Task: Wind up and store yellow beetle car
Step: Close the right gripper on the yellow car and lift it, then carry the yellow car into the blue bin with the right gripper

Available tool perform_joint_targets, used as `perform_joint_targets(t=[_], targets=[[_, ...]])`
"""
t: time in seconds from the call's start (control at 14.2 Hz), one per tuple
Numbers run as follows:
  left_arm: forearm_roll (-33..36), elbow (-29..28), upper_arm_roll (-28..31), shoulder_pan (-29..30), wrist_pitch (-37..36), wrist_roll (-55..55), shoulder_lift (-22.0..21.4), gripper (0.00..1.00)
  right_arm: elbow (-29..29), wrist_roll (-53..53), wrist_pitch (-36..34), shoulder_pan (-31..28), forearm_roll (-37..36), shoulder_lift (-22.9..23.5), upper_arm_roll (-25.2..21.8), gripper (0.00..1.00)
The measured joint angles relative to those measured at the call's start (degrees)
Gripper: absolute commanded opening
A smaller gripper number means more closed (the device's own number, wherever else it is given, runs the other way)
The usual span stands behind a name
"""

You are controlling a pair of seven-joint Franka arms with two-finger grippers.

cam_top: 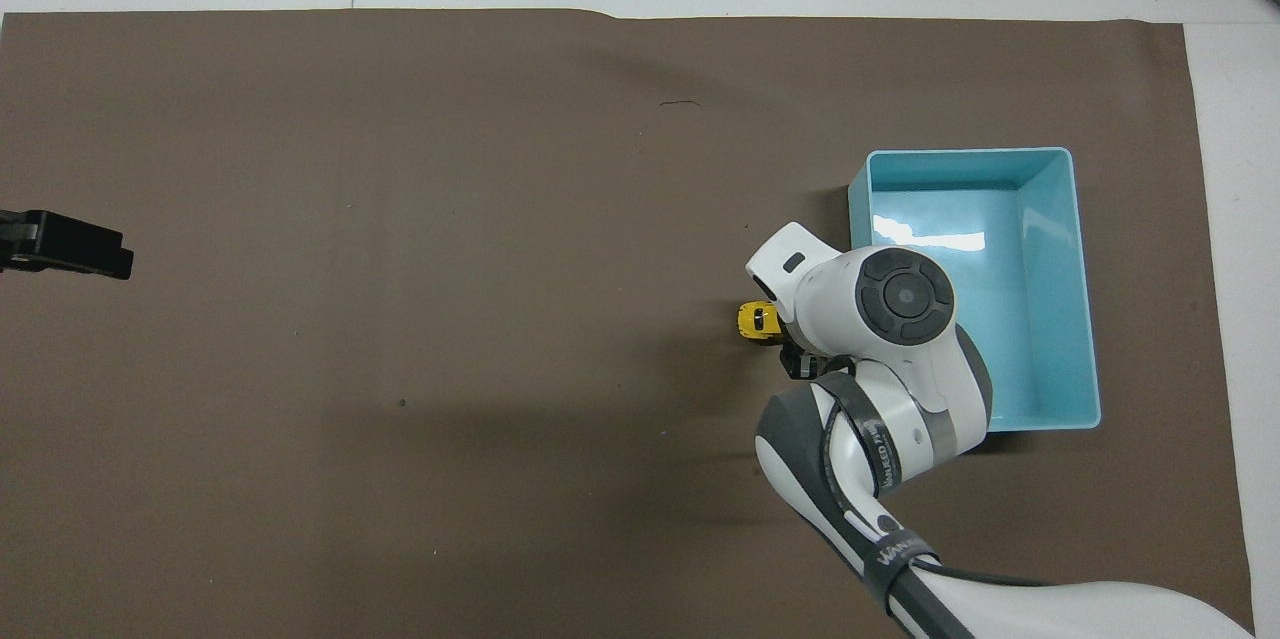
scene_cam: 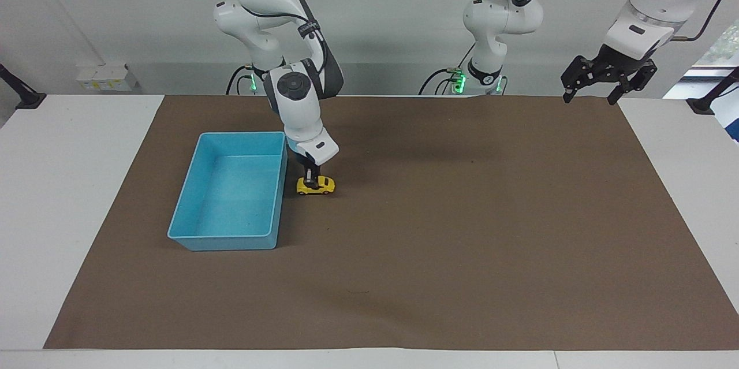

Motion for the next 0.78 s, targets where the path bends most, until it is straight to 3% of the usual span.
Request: perform_joint_targets(t=[0.49, 0.78], targets=[[0.0, 0.0, 0.0, 0.0, 0.0, 0.0, 0.0, 1.00, 8.4, 2.3, -10.5, 1.1, 0.0, -0.8, -0.5, 0.03], [0.0, 0.0, 0.0, 0.0, 0.0, 0.0, 0.0, 1.00, 12.6, 2.2, -20.0, -2.3, 0.0, -3.8, -1.3, 0.03]])
